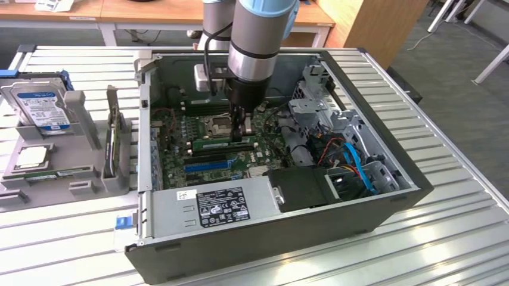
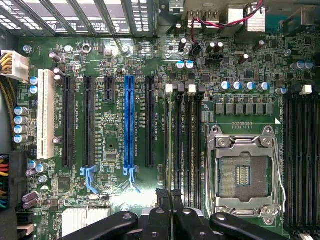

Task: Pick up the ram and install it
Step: 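Insert the ram into the slot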

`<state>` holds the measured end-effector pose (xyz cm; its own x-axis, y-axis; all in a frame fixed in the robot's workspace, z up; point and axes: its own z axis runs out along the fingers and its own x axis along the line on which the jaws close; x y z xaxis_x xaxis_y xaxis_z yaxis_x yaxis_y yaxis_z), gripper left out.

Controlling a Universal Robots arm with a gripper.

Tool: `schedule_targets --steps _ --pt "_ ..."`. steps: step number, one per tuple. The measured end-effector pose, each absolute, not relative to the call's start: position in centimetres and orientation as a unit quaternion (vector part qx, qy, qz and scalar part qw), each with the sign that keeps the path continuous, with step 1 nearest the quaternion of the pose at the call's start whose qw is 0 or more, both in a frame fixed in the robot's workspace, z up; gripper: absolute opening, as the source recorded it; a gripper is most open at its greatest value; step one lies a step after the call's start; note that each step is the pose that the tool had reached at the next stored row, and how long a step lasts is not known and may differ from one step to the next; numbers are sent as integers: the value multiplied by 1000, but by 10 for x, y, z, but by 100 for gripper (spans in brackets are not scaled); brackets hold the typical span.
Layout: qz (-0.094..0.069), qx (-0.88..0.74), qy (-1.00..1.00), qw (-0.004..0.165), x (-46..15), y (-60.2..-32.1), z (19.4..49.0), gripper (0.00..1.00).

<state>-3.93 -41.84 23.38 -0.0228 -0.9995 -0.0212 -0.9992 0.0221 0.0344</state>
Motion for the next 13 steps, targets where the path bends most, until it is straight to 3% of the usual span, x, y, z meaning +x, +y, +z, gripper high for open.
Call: schedule_targets --steps 13 --pt "-20 699 -715 5 -40 -418 234 12"
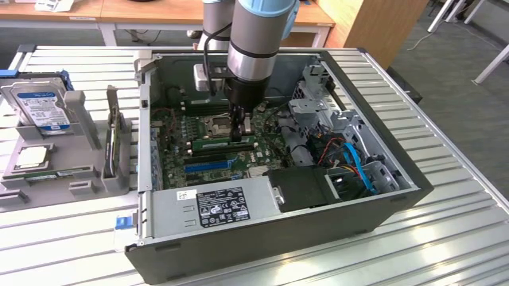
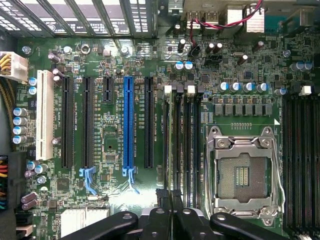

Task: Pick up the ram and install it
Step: 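Insert the ram into the slot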

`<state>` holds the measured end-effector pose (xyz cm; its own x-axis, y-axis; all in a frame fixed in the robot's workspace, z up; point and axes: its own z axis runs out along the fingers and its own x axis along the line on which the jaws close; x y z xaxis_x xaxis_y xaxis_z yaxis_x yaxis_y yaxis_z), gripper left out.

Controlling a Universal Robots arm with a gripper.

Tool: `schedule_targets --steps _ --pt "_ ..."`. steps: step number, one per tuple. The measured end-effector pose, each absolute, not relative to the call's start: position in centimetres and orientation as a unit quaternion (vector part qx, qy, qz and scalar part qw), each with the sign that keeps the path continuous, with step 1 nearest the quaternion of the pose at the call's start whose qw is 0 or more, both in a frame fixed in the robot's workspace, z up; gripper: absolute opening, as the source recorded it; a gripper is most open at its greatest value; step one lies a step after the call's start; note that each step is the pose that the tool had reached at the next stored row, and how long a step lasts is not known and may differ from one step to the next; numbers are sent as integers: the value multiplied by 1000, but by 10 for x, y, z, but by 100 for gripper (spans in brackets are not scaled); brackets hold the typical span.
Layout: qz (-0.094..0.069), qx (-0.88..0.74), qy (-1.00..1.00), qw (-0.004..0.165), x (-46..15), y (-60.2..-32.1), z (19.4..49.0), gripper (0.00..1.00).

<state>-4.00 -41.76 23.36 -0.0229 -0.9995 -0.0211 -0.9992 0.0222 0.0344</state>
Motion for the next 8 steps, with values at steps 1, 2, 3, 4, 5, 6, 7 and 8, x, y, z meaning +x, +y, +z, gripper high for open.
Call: schedule_targets --steps 1,2,3,4,5,6,7,8 --pt "-20 699 -715 5 -40 -418 232 12" --pt "-20 699 -715 4 -40 -418 232 12" --pt "-20 699 -715 5 -40 -418 232 12" --pt "-20 699 -715 5 -40 -418 232 12" --pt "-20 699 -715 5 -40 -418 232 12" --pt "-20 700 -714 5 -39 -418 231 12" --pt "-20 700 -714 5 -39 -418 231 12" --pt "-20 700 -714 4 -39 -418 231 12"
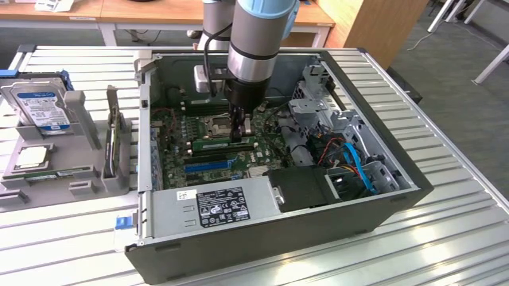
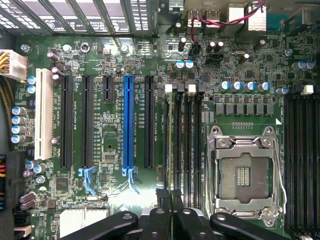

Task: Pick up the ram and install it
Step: 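Insert the ram into the slot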

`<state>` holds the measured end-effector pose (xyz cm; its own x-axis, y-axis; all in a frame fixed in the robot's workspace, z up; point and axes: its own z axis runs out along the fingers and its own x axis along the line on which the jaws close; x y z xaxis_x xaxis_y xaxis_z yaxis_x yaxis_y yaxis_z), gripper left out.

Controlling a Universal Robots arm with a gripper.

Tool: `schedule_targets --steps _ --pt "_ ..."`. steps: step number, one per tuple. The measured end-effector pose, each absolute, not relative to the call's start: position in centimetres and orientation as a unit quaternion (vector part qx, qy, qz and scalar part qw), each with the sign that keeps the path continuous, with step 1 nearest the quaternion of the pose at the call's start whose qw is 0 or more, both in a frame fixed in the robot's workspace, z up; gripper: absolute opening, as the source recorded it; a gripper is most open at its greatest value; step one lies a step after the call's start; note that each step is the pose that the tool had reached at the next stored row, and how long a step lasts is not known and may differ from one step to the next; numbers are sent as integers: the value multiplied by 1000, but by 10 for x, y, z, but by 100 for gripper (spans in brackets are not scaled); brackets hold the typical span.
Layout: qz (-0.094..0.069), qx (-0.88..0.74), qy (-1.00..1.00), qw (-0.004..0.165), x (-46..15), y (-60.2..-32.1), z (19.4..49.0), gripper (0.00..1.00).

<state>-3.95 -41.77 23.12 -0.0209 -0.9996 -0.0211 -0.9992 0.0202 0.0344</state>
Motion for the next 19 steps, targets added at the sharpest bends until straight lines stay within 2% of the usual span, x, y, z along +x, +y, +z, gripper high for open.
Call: schedule_targets --steps 19 --pt "-20 700 -714 4 -39 -418 230 12"
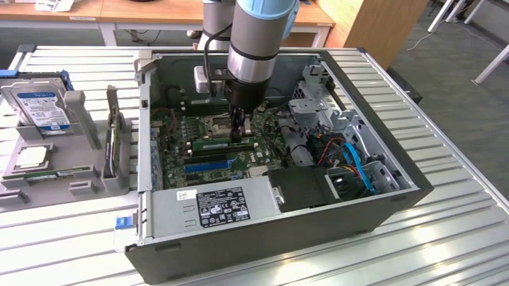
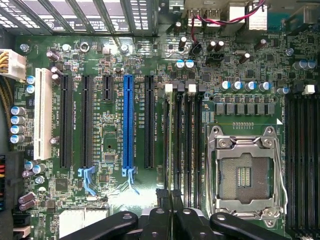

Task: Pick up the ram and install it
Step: 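Insert the ram into the slot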

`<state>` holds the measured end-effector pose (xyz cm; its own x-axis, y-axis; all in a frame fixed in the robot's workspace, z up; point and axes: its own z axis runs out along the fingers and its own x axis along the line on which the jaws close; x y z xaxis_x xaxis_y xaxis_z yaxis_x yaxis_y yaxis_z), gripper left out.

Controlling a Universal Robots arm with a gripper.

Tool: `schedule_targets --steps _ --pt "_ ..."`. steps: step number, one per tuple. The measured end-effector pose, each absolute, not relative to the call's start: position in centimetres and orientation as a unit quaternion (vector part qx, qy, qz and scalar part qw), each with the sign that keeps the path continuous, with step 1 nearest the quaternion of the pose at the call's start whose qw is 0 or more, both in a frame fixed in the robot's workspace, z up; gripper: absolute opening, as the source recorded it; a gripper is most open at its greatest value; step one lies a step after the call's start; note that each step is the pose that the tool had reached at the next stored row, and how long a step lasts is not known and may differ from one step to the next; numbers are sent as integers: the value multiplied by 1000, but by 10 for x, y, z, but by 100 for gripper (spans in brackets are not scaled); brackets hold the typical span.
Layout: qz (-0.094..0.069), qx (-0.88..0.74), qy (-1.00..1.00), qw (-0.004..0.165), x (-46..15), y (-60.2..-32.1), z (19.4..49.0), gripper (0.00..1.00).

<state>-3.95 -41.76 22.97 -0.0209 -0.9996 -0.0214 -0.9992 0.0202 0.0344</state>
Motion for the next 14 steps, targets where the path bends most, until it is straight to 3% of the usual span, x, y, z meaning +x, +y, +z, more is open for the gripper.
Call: schedule_targets --steps 14 --pt "-25 700 -714 0 -39 -418 233 12"
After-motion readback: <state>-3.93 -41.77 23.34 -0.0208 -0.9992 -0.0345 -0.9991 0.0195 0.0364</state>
